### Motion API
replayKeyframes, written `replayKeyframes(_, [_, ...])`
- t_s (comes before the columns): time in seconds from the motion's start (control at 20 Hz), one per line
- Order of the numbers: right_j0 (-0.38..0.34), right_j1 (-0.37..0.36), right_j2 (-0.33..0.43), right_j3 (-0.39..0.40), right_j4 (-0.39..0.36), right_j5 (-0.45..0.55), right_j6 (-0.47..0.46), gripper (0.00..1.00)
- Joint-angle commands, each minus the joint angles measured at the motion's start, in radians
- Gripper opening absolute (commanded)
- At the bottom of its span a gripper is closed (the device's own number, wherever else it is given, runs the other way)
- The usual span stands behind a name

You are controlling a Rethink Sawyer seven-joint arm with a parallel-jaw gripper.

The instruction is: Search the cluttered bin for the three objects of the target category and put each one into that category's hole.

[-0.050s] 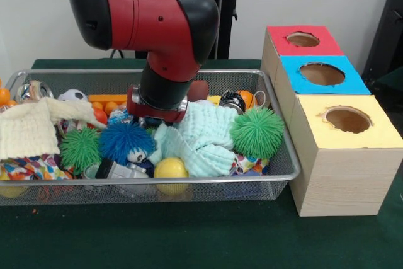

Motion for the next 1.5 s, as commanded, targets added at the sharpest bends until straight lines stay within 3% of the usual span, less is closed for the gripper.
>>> replayKeyframes(0.05, [-0.007,0.107,-0.025,-0.073,-0.103,-0.015,-0.121,1.0])
replayKeyframes(0.4, [-0.018,0.08,-0.01,-0.046,-0.02,0.161,-0.201,1.0])
replayKeyframes(0.65, [-0.029,0.071,-0.007,-0.037,-0.014,0.205,-0.216,1.0])
replayKeyframes(0.9, [-0.044,0.009,0.018,-0.001,0.031,0.275,-0.249,1.0])
replayKeyframes(1.15, [-0.046,-0.015,0.029,0.017,0.045,0.295,-0.249,1.0])
replayKeyframes(1.5, [-0.056,0.062,0.027,-0.017,0.003,0.224,-0.211,1.0])
